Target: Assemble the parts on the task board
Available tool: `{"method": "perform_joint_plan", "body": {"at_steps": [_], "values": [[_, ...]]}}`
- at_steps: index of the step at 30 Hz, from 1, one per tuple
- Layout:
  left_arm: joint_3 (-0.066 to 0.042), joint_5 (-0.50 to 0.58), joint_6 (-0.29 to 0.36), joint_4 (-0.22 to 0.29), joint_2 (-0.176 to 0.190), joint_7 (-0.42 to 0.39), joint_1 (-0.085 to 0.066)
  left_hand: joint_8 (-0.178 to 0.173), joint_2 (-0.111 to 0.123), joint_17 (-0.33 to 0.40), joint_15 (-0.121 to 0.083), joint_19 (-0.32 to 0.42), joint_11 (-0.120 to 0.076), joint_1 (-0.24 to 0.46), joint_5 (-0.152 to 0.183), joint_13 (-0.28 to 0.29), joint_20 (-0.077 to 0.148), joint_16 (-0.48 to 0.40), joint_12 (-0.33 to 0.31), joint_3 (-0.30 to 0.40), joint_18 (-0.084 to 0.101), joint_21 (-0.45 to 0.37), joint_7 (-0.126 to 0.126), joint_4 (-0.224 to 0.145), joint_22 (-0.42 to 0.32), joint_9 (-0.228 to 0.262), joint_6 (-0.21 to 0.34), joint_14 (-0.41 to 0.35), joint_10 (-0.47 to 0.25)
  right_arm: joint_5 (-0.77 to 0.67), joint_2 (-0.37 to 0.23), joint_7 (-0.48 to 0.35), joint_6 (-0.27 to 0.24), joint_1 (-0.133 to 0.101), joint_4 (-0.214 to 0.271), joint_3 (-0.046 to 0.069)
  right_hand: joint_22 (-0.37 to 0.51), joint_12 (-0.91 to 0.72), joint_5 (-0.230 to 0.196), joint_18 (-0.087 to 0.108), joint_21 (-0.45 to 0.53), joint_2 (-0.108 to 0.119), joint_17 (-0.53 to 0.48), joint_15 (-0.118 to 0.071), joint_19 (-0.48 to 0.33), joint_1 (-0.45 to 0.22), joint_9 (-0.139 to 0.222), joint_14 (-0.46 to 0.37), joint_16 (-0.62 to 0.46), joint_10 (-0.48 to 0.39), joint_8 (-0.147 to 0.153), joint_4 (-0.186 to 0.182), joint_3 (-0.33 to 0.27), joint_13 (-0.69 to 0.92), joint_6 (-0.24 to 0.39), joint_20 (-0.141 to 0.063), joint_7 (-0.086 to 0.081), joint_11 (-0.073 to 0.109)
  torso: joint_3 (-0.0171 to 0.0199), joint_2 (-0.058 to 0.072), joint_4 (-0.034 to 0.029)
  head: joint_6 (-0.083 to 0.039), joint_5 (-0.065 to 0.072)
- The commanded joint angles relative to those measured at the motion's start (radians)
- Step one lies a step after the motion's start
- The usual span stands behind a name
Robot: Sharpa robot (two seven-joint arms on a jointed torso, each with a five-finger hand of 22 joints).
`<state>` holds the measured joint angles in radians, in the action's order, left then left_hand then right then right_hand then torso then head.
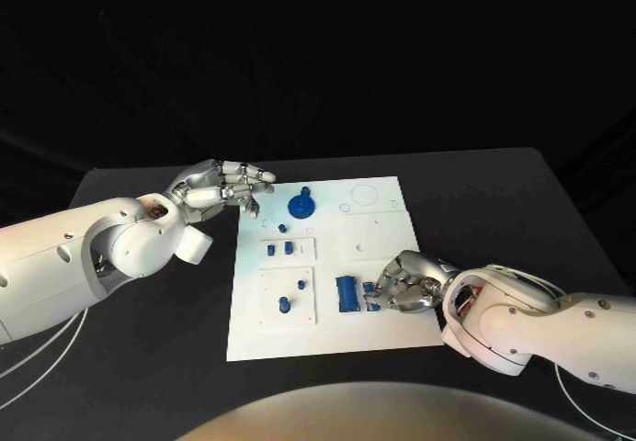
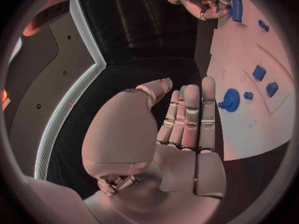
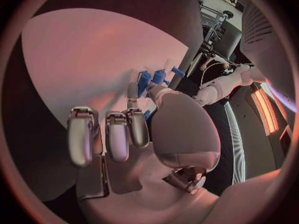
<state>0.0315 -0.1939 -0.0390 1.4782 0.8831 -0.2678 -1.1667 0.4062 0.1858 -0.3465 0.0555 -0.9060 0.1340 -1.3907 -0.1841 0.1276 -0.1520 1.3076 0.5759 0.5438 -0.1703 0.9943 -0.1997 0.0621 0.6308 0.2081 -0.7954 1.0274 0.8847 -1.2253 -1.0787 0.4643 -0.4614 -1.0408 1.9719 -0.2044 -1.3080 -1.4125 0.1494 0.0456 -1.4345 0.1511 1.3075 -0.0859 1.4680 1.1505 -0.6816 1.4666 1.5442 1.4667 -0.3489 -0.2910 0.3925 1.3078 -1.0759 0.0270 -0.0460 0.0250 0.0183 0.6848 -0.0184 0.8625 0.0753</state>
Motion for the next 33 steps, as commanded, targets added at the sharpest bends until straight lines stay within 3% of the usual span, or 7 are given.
{"method": "perform_joint_plan", "body": {"at_steps": [1, 7, 9, 11, 17, 28, 33], "values": [[-0.001, 0.0, -0.02, 0.003, -0.001, -0.003, 0.0, 0.005, -0.001, 0.001, 0.004, -0.004, -0.001, 0.007, -0.006, -0.002, -0.004, -0.002, 0.006, 0.005, -0.015, -0.005, -0.001, -0.002, -0.002, 0.002, 0.008, 0.0, -0.003, 0.002, 0.001, 0.001, 0.007, 0.002, 0.0, -0.001, -0.227, -0.006, -0.004, -0.019, -0.004, 0.0, 0.197, -0.004, 0.064, -0.018, -0.003, 0.091, 0.001, 0.061, 0.004, -0.001, 0.005, 0.18, -0.007, -0.007, 0.003, 0.005, -0.0002, -0.001, 0.0002, 0.0, 0.0], [-0.001, 0.0, -0.02, 0.003, -0.001, -0.002, 0.0, 0.005, -0.001, 0.001, 0.004, -0.004, -0.001, 0.007, -0.006, -0.002, -0.004, -0.002, 0.006, 0.005, -0.015, -0.005, -0.001, -0.002, -0.002, 0.002, 0.008, 0.0, -0.003, 0.003, 0.002, 0.0, 0.006, 0.002, -0.004, -0.001, -0.226, -0.004, -0.004, -0.018, -0.001, 0.004, 0.196, -0.003, 0.063, -0.095, -0.007, 0.091, 0.0, 0.061, 0.006, -0.003, -0.01, 0.18, -0.009, -0.006, 0.002, 0.004, -0.0002, 0.0, -0.0002, -0.003, 0.002], [-0.001, 0.0, -0.021, 0.003, -0.002, -0.002, 0.0, 0.005, -0.001, 0.001, 0.004, -0.004, -0.001, 0.007, -0.006, -0.002, -0.004, -0.002, 0.006, 0.005, -0.015, -0.005, -0.001, -0.002, -0.002, 0.002, 0.008, 0.0, -0.003, 0.005, 0.002, -0.002, 0.004, 0.002, -0.006, -0.001, -0.226, -0.004, -0.013, -0.018, 0.0, 0.025, 0.195, -0.004, 0.062, -0.163, -0.015, 0.091, 0.0, 0.061, 0.003, -0.002, -0.061, 0.18, -0.012, -0.007, 0.004, 0.006, -0.0003, 0.0, -0.0002, -0.003, 0.003], [-0.001, -0.001, -0.021, 0.002, -0.002, -0.002, 0.0, 0.005, -0.001, 0.001, 0.004, -0.004, -0.001, 0.007, -0.006, -0.002, -0.004, -0.002, 0.006, 0.005, -0.015, -0.005, -0.001, -0.002, -0.002, 0.002, 0.008, 0.0, -0.003, 0.006, 0.002, -0.005, 0.003, 0.002, -0.006, -0.001, -0.226, -0.005, -0.013, -0.018, -0.001, 0.026, 0.196, -0.005, 0.063, -0.181, -0.019, 0.091, 0.0, 0.061, 0.002, -0.002, -0.084, 0.181, -0.011, -0.008, 0.005, 0.007, -0.0002, 0.0, -0.0001, -0.005, 0.002], [-0.001, -0.003, -0.021, 0.001, -0.003, -0.001, 0.0, 0.005, -0.001, 0.001, 0.004, -0.004, -0.001, 0.007, -0.006, -0.002, -0.004, -0.002, 0.006, 0.005, -0.015, -0.005, -0.001, -0.002, -0.002, 0.002, 0.008, 0.0, -0.003, 0.008, -0.008, -0.016, 0.011, 0.002, -0.002, -0.001, -0.226, -0.005, -0.012, -0.018, -0.001, 0.028, 0.196, -0.006, 0.062, -0.18, -0.021, 0.091, 0.0, 0.061, 0.002, 0.0, -0.093, 0.181, -0.011, -0.008, 0.006, 0.007, -0.0008, 0.0, 0.0003, -0.003, 0.002], [0.0, -0.004, -0.02, -0.002, -0.003, -0.001, 0.0, 0.005, -0.001, 0.001, 0.004, -0.004, -0.001, 0.007, -0.006, -0.002, -0.004, -0.002, 0.006, 0.005, -0.015, -0.005, -0.001, -0.002, -0.002, 0.002, 0.008, 0.0, -0.003, 0.026, -0.055, -0.078, 0.095, 0.001, 0.014, -0.001, -0.226, -0.008, -0.01, -0.018, -0.001, 0.04, 0.198, -0.006, 0.062, -0.076, -0.033, 0.091, 0.001, 0.062, 0.003, 0.01, -0.128, 0.183, -0.004, -0.009, 0.005, 0.007, -0.0001, -0.002, 0.0023, -0.004, 0.0], [0.0, -0.004, -0.022, -0.003, -0.005, -0.002, 0.0, 0.005, -0.001, 0.001, 0.004, -0.004, -0.001, 0.007, -0.006, -0.002, -0.004, -0.002, 0.006, 0.005, -0.015, -0.005, -0.001, -0.002, -0.002, 0.002, 0.008, 0.0, -0.003, 0.028, -0.06, -0.084, 0.106, 0.001, 0.015, -0.001, -0.227, -0.008, -0.01, -0.018, -0.002, 0.041, 0.199, -0.006, 0.063, -0.074, -0.033, 0.091, 0.001, 0.062, 0.003, 0.009, -0.131, 0.184, -0.004, -0.009, 0.005, 0.007, 0.0005, -0.002, 0.0008, -0.008, -0.001]]}}
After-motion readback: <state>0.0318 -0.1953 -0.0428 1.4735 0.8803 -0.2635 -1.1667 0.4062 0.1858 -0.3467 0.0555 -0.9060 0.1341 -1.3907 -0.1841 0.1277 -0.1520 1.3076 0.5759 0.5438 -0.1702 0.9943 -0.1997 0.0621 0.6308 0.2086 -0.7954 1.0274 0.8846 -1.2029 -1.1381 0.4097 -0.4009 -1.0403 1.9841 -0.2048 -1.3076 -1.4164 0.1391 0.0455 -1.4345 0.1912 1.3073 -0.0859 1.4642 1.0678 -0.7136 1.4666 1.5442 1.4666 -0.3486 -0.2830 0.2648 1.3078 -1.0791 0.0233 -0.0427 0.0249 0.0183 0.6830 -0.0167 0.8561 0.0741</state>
